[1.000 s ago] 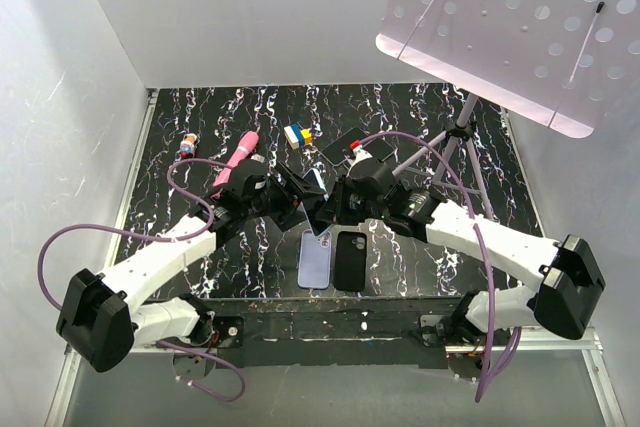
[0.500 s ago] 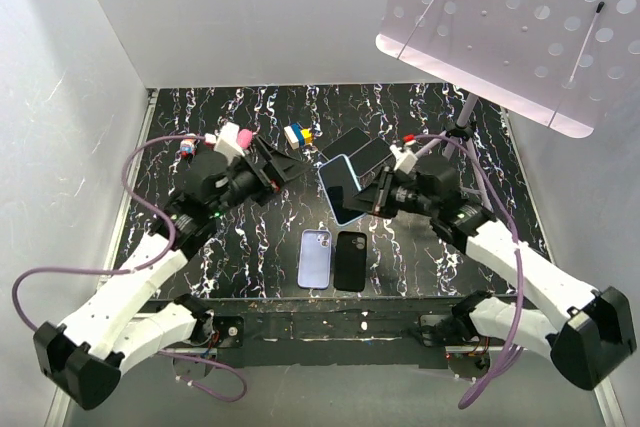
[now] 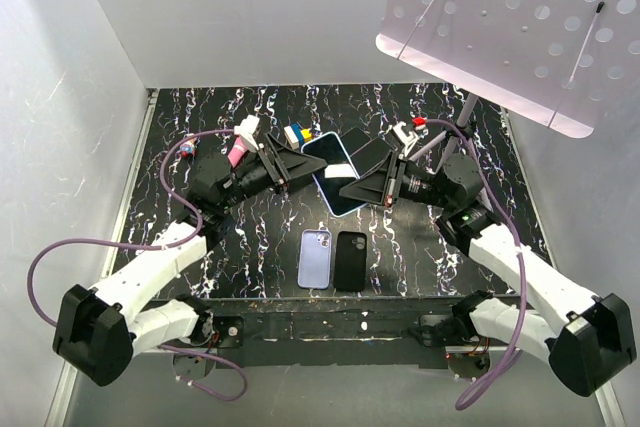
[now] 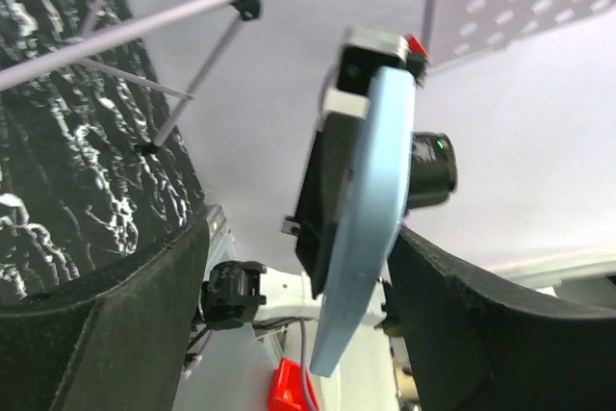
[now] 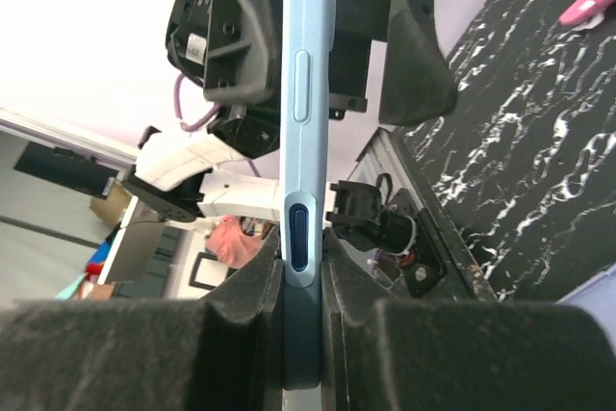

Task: Take the phone out of the phone case
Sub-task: Pick up the phone at the center of the board, then remove the phone case from the phone.

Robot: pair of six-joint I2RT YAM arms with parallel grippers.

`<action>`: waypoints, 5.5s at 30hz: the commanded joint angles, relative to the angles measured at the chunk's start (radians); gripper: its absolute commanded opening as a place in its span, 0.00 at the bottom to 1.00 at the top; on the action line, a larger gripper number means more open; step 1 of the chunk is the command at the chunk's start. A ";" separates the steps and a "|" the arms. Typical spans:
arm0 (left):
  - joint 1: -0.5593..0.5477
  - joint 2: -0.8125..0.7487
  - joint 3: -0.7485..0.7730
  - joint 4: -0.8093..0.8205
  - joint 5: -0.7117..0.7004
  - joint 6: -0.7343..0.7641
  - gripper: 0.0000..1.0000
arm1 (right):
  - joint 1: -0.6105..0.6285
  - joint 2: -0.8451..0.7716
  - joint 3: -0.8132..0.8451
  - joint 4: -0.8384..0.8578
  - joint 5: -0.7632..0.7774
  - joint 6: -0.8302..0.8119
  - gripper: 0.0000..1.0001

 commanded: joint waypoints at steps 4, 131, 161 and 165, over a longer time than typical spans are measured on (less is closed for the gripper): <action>-0.046 0.002 0.018 0.151 0.040 -0.032 0.60 | 0.020 0.047 -0.013 0.363 -0.045 0.140 0.01; -0.039 -0.004 0.192 0.228 0.348 0.012 0.00 | 0.103 0.003 0.324 -0.586 -0.170 -0.542 0.61; -0.042 0.137 0.185 0.517 0.421 -0.297 0.00 | 0.238 0.049 0.406 -0.551 -0.197 -0.787 0.01; -0.051 0.162 0.165 0.642 0.405 -0.407 0.00 | 0.261 0.059 0.458 -0.597 -0.067 -0.871 0.01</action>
